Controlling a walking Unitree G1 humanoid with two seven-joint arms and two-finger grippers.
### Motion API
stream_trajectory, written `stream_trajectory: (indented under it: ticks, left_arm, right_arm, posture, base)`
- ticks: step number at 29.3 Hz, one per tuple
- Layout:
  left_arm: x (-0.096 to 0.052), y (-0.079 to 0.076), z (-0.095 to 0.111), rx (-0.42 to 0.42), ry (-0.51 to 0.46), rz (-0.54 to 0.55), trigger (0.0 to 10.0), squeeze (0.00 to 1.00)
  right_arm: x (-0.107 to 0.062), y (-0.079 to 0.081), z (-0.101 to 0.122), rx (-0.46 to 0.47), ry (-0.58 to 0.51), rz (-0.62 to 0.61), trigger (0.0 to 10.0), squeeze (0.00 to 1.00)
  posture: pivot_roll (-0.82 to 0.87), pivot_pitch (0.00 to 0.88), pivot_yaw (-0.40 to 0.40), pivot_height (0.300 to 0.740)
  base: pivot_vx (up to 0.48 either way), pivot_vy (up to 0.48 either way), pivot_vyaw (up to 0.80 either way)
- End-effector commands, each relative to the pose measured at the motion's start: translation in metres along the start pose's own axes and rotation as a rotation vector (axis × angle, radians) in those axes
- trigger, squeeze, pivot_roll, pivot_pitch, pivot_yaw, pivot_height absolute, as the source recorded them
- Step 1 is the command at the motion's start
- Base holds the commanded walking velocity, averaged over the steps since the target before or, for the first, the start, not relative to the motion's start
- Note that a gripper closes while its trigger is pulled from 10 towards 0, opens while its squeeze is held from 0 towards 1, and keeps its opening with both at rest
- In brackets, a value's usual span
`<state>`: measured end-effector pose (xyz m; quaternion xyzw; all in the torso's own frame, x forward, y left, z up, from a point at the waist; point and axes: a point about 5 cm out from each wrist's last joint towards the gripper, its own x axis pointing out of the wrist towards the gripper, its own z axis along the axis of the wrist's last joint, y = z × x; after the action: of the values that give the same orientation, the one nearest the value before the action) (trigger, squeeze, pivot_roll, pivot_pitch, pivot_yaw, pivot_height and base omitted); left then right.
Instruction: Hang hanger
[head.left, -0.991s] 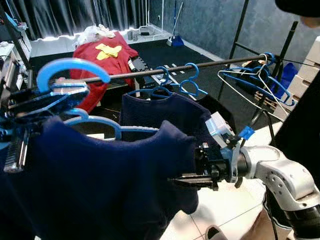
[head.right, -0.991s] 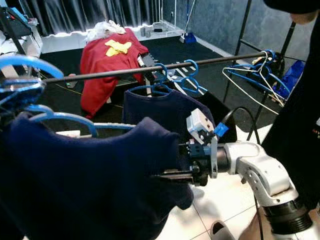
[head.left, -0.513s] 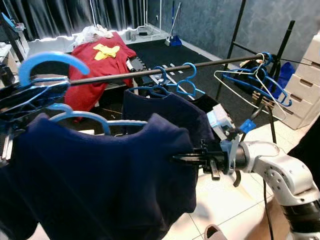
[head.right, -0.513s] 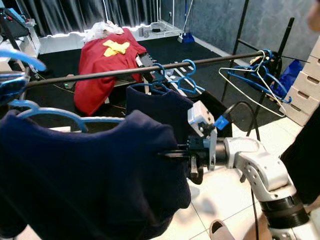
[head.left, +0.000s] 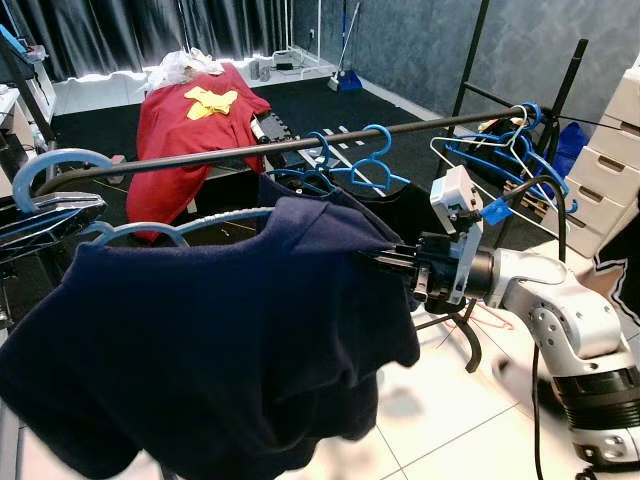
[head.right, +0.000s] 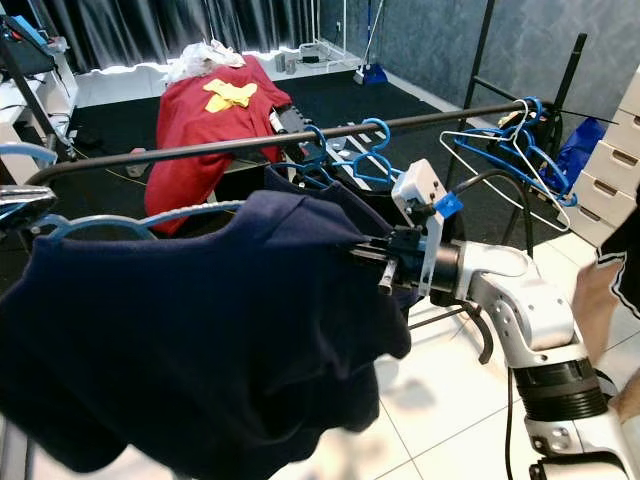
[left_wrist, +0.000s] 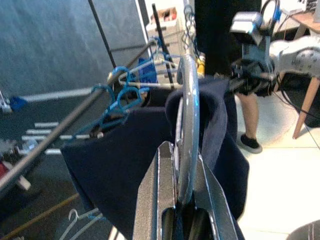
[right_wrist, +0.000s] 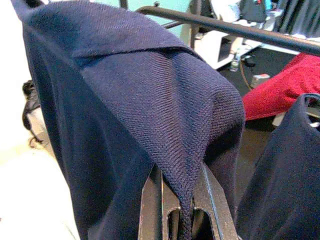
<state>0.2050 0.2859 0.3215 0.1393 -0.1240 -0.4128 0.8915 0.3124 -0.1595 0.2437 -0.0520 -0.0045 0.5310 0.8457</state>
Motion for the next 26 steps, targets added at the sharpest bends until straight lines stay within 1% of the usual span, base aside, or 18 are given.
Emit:
stream_trajectory:
  ticks: [1, 2, 3, 4, 6, 8, 11, 12, 14, 15, 16, 18, 19, 20, 21, 23, 25, 26]
  left_arm:
    - [-0.002, 0.003, -0.007, 0.031, 0.124, 0.024, 10.0, 0.00]
    - [-0.002, 0.003, -0.007, 0.031, 0.124, 0.024, 10.0, 0.00]
    - [0.000, 0.007, -0.019, 0.030, 0.210, 0.061, 10.0, 0.00]
    - [0.000, 0.007, -0.019, 0.030, 0.210, 0.061, 10.0, 0.00]
    - [0.002, 0.016, -0.032, 0.029, 0.305, 0.154, 10.0, 0.00]
    - [0.002, 0.016, -0.032, 0.029, 0.305, 0.154, 10.0, 0.00]
    - [0.009, 0.025, -0.046, 0.026, 0.394, 0.260, 10.0, 0.00]
    - [0.009, 0.025, -0.046, 0.026, 0.394, 0.260, 10.0, 0.00]
    - [0.016, 0.036, -0.058, -0.005, 0.423, 0.405, 10.0, 0.00]
    - [0.020, 0.043, -0.060, -0.029, 0.399, 0.505, 10.0, 0.00]
    - [0.020, 0.043, -0.060, -0.029, 0.399, 0.505, 10.0, 0.00]
    - [0.024, 0.054, -0.061, -0.084, 0.325, 0.647, 10.0, 0.00]
    - [0.026, 0.057, -0.058, -0.084, 0.283, 0.686, 10.0, 0.00]
    - [0.027, 0.059, -0.055, -0.074, 0.250, 0.702, 10.0, 0.00]
    - [0.027, 0.059, -0.055, -0.074, 0.250, 0.702, 10.0, 0.00]
    - [0.031, 0.061, -0.044, -0.070, 0.137, 0.717, 10.0, 0.00]
    - [0.033, 0.062, -0.041, -0.073, 0.101, 0.726, 10.0, 0.00]
    - [0.038, 0.058, -0.032, -0.067, 0.030, 0.686, 10.0, 0.00]
  right_arm:
    - [-0.005, -0.011, 0.012, -0.044, -0.048, -0.082, 0.0, 0.00]
    - [-0.005, -0.011, 0.012, -0.044, -0.048, -0.082, 0.0, 0.00]
    - [-0.005, -0.015, 0.016, -0.052, -0.066, -0.117, 0.0, 0.00]
    - [-0.005, -0.015, 0.016, -0.052, -0.066, -0.117, 0.0, 0.00]
    - [-0.005, -0.019, 0.020, -0.061, -0.089, -0.158, 0.0, 0.00]
    - [-0.005, -0.019, 0.020, -0.061, -0.089, -0.158, 0.0, 0.00]
    - [-0.002, -0.020, 0.021, -0.058, -0.109, -0.182, 0.0, 0.00]
    - [-0.002, -0.020, 0.021, -0.058, -0.109, -0.182, 0.0, 0.00]
    - [0.005, -0.015, 0.014, -0.040, -0.097, -0.149, 0.0, 0.00]
    - [0.011, -0.008, 0.009, -0.035, -0.075, -0.106, 0.0, 0.00]
    - [0.011, -0.008, 0.009, -0.035, -0.075, -0.106, 0.0, 0.00]
    - [0.018, 0.003, 0.000, -0.024, -0.042, -0.048, 0.0, 0.00]
    - [0.022, 0.005, -0.004, -0.018, -0.027, -0.043, 0.0, 0.00]
    - [0.024, 0.005, -0.007, -0.007, -0.017, -0.052, 0.0, 0.00]
    - [0.024, 0.005, -0.007, -0.007, -0.017, -0.052, 0.0, 0.00]
    - [0.028, 0.005, -0.015, 0.004, 0.011, -0.071, 0.0, 0.00]
    - [0.029, 0.005, -0.017, 0.005, 0.020, -0.076, 0.0, 0.00]
    - [0.030, 0.006, -0.019, 0.013, 0.025, -0.074, 0.0, 0.00]
  posture:
    - [-0.14, 0.000, 0.016, 0.736]
    - [-0.14, 0.000, 0.016, 0.736]
    - [-0.15, 0.000, 0.020, 0.736]
    - [-0.15, 0.000, 0.020, 0.736]
    - [-0.15, 0.000, 0.023, 0.736]
    - [-0.15, 0.000, 0.023, 0.736]
    - [-0.14, 0.000, 0.027, 0.736]
    - [-0.14, 0.000, 0.027, 0.736]
    - [-0.14, 0.000, 0.024, 0.736]
    - [-0.14, 0.000, 0.024, 0.736]
    - [-0.14, 0.000, 0.024, 0.736]
    - [-0.14, 0.000, 0.023, 0.736]
    - [-0.14, 0.000, 0.023, 0.736]
    - [-0.14, 0.000, 0.023, 0.736]
    - [-0.14, 0.000, 0.023, 0.736]
    - [-0.14, 0.000, 0.022, 0.736]
    - [-0.14, 0.000, 0.022, 0.736]
    - [-0.14, 0.000, 0.019, 0.736]
  base:
    - [0.000, 0.000, 0.00]
    - [0.000, 0.000, 0.00]
    - [0.000, 0.000, 0.00]
    - [0.000, 0.000, 0.00]
    - [0.000, 0.000, 0.00]
    - [0.000, 0.000, 0.00]
    - [0.000, 0.000, 0.00]
    - [0.000, 0.000, 0.00]
    - [0.000, 0.000, 0.00]
    - [0.000, 0.000, 0.00]
    - [0.000, 0.000, 0.00]
    - [0.000, 0.000, 0.00]
    - [0.000, 0.000, 0.00]
    - [0.000, 0.000, 0.00]
    - [0.000, 0.000, 0.00]
    - [0.000, 0.000, 0.00]
    - [0.000, 0.000, 0.00]
    - [0.000, 0.000, 0.00]
